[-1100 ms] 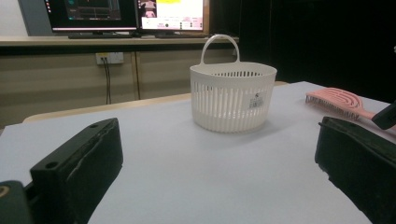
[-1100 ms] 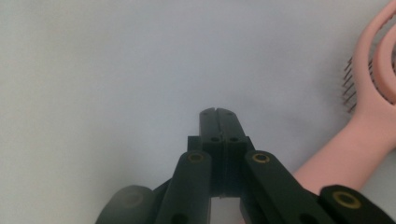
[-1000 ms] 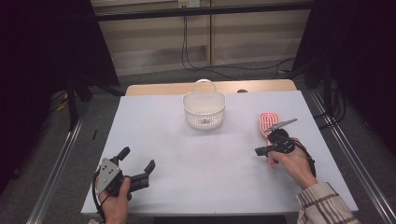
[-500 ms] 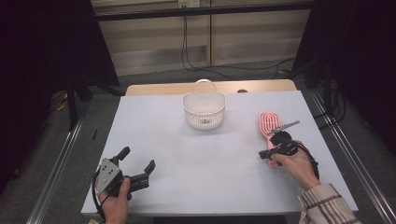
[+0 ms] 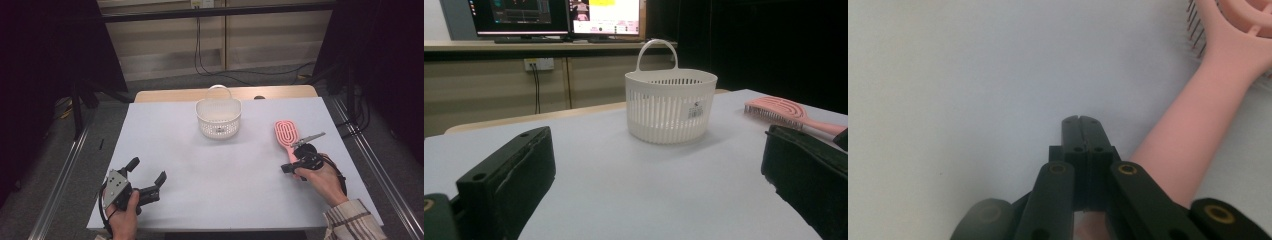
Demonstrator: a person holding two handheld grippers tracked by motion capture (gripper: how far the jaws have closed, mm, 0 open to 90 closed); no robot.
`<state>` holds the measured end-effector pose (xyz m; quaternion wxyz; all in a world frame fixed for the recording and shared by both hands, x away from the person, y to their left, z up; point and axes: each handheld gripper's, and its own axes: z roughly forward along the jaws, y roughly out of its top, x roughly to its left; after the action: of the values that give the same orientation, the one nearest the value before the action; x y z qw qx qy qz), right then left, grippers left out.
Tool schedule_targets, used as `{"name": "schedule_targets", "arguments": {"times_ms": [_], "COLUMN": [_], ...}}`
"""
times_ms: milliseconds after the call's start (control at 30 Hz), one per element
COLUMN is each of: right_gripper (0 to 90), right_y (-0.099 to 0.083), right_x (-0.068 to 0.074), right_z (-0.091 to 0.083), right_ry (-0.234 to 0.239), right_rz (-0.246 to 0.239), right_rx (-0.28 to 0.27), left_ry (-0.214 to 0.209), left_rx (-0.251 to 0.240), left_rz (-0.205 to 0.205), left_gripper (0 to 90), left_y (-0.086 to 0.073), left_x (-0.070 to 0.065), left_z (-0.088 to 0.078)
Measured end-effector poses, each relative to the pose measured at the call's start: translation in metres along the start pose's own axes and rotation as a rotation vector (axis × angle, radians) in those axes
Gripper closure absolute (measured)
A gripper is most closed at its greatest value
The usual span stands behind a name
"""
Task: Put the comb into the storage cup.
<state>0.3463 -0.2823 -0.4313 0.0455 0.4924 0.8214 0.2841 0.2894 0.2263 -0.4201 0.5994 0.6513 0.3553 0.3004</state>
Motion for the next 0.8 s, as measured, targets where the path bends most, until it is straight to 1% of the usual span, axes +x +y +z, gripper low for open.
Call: {"name": "schedule_targets", "arguments": {"times_ms": [267,467,500,533,567,633,700,733,800], "right_gripper": [90.0,90.0,90.0,90.0,90.0,90.0,90.0,90.0,90.0], "right_y": [-0.004,-0.008,-0.008,-0.010,-0.010,-0.012,-0.013,-0.014,-0.014], "right_x": [0.001,-0.001,-0.001,-0.003,-0.003,-0.006,-0.008,-0.009,-0.010], "right_z": [-0.004,-0.006,-0.007,-0.008,-0.008,-0.009,-0.010,-0.011,-0.012], "right_ry": [-0.001,-0.005,-0.007,-0.011,-0.011,-0.015,-0.018,-0.018,-0.022], "right_rz": [-0.005,-0.007,-0.010,-0.002,-0.002,0.005,0.010,0.010,0.011], "right_rx": [0.004,0.008,0.010,0.009,0.009,0.005,0.006,0.001,0.002], "left_ry": [-0.002,0.002,0.002,0.003,0.000,-0.003,-0.005,-0.005,-0.008], "left_rx": [0.001,0.006,0.007,0.005,0.005,0.007,0.009,0.015,0.017], "left_rz": [0.000,-0.012,-0.013,-0.008,-0.014,-0.012,-0.024,-0.017,-0.021], "left_gripper": [1.1,1.1,1.1,1.1,1.1,1.1,1.1,1.1,1.1], "left_y": [0.000,-0.001,-0.001,-0.001,-0.001,-0.001,-0.001,-0.001,-0.001], "left_x": [0.000,0.001,0.001,0.001,0.000,0.000,0.000,0.000,0.000], "left_z": [0.000,0.000,0.000,0.000,0.000,0.000,0.000,0.000,0.000]}}
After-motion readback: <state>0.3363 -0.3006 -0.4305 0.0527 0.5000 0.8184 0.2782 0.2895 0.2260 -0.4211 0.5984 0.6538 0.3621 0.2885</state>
